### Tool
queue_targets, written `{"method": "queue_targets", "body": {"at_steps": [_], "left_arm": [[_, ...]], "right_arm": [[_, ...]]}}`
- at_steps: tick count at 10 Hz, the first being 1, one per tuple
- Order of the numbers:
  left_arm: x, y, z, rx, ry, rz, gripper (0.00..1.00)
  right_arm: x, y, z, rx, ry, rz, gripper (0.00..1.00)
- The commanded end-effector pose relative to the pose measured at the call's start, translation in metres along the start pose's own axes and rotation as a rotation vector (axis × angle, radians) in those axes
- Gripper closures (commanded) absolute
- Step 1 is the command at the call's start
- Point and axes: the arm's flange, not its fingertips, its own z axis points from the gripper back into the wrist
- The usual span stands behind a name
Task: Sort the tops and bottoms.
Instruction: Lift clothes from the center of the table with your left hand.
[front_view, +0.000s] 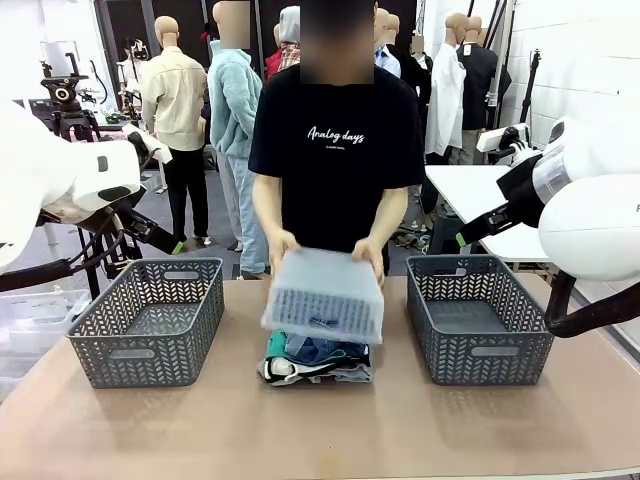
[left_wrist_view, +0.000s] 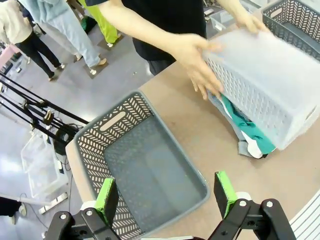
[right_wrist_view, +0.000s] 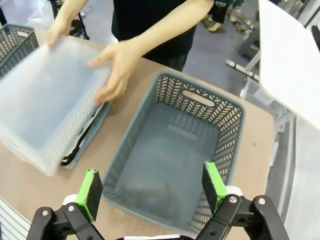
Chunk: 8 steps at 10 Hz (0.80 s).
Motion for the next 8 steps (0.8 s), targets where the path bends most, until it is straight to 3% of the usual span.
{"method": "queue_targets", "body": {"at_steps": [1,8], "left_arm": [[0.0016,-0.0005,0.0012,0.007,-0.013,-0.01,0.0],[0.0016,-0.0005,0.0012,0.007,-0.013,-0.01,0.0]], "right_arm": [[0.001,0.0012,-0.0016,-0.015,-0.007,0.015,0.0],[0.001,0.0012,-0.0016,-0.015,-0.007,0.015,0.0]]}}
